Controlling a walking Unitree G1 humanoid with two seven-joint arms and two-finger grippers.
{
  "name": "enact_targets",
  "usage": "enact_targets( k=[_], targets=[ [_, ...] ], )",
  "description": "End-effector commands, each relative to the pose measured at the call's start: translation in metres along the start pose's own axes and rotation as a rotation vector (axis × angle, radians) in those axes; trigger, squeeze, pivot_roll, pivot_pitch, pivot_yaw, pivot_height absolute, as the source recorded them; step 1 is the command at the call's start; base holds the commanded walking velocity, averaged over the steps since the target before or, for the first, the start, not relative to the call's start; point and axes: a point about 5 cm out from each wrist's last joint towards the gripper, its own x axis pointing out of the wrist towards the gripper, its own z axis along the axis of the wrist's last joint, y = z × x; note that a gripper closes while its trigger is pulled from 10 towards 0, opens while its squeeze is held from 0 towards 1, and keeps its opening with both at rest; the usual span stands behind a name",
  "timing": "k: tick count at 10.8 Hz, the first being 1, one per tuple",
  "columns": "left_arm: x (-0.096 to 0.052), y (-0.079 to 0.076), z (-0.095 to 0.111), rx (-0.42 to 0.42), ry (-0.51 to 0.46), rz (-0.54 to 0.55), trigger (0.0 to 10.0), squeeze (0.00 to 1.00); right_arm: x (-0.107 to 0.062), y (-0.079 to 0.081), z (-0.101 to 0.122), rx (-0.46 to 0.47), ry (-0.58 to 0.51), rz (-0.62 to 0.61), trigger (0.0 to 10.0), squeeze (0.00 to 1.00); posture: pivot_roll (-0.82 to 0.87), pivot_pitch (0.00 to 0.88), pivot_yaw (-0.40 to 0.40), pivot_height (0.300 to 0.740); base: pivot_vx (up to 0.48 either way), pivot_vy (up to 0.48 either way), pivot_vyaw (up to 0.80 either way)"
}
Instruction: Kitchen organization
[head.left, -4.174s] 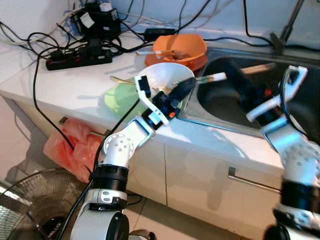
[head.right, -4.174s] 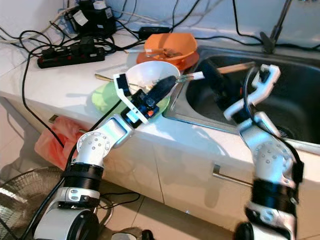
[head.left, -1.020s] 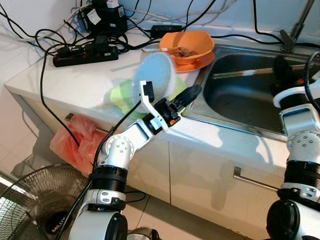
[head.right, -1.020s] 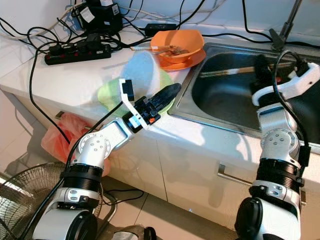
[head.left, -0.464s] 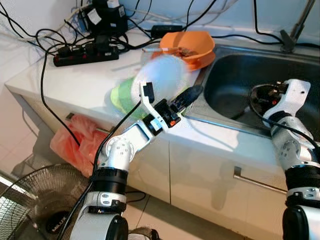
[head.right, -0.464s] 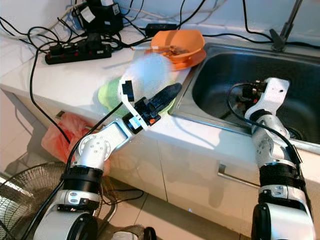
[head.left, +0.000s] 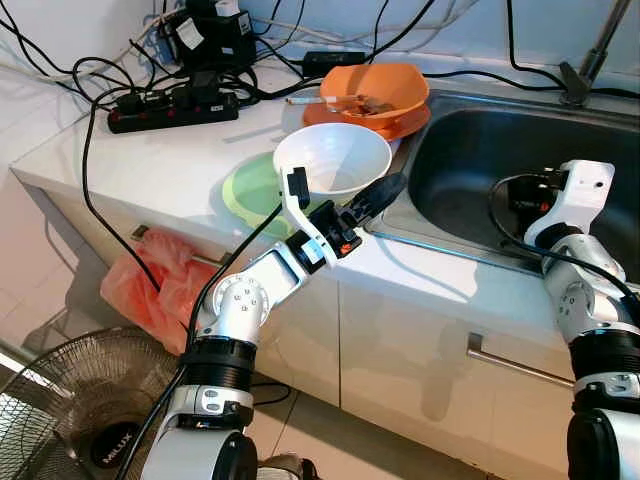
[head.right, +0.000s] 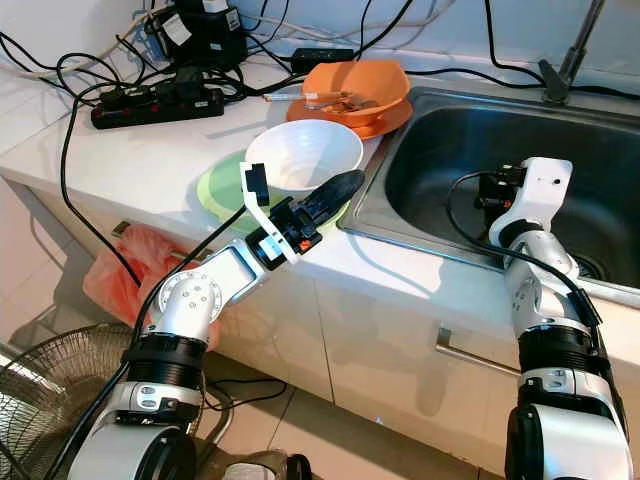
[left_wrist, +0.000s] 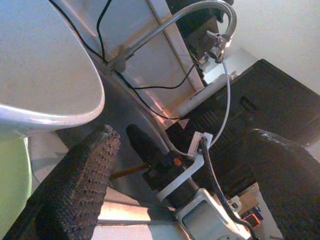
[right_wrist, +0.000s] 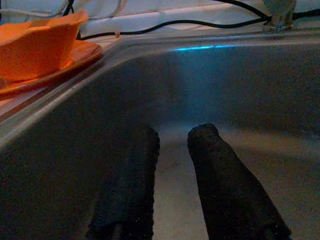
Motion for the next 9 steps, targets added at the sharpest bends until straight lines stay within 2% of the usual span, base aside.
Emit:
enact_targets(
  k=[1, 5, 9],
  targets=[
    [-0.003, 0.0, 0.002, 0.015, -0.003, 0.015, 10.0, 1.0, 0.0, 0.0, -0.009, -0.002, 0.039, -0.002, 10.0, 1.0, 0.14, 0.048, 0.094, 0.74, 0.0, 0.0, 0.0],
    [-0.006, 0.0, 0.01, 0.033, -0.024, 0.032, 10.0, 1.0, 0.001, 0.001, -0.003, -0.029, 0.007, 0.01, 10.0, 1.0, 0.14, 0.044, 0.093, 0.74, 0.0, 0.0, 0.0],
    [-0.015, 0.0, 0.035, 0.23, -0.087, 0.141, 10.0, 1.0, 0.001, -0.001, 0.006, -0.061, -0.047, 0.01, 10.0, 1.0, 0.14, 0.041, 0.093, 0.74, 0.0, 0.0, 0.0]
  ],
)
